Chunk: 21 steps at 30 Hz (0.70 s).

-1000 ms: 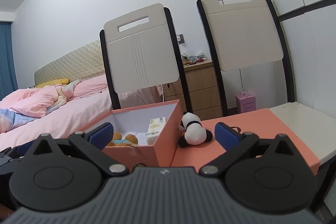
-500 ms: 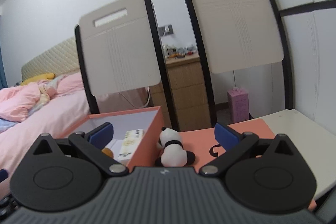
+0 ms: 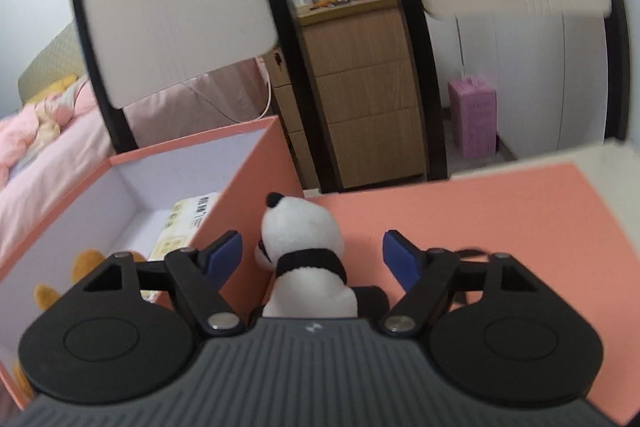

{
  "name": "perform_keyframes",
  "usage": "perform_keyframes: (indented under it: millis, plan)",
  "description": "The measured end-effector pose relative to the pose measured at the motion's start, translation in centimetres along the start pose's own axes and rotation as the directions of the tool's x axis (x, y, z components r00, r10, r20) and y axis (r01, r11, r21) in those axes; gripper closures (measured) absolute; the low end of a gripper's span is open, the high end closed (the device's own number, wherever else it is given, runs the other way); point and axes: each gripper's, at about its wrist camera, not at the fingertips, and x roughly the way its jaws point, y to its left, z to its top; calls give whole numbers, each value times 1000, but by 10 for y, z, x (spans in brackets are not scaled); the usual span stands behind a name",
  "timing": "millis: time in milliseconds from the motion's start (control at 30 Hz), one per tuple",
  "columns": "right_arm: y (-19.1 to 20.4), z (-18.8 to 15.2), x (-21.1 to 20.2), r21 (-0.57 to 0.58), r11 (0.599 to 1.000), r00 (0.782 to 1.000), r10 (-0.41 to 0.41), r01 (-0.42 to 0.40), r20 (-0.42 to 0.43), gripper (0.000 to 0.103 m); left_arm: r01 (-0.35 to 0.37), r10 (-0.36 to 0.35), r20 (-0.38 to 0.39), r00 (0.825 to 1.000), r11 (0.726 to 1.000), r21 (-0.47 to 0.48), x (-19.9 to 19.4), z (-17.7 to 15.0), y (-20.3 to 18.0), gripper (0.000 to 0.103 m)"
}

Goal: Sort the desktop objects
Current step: 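Close the right gripper on the black-and-white panda plush, then lift the panda into the pink box and open the right gripper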

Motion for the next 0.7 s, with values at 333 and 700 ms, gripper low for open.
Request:
perform_keyframes:
  millis: [333,700]
  plan:
    - [0,-7,11,23,999,999,33,-32,-22,60,7,-7,1,1000,1000,6,-2,-2,-2,0]
    - [44,36,-42,-78,994,988,80,-70,132,60,-19,18,18,1000,1000,14,-2,2,4,0]
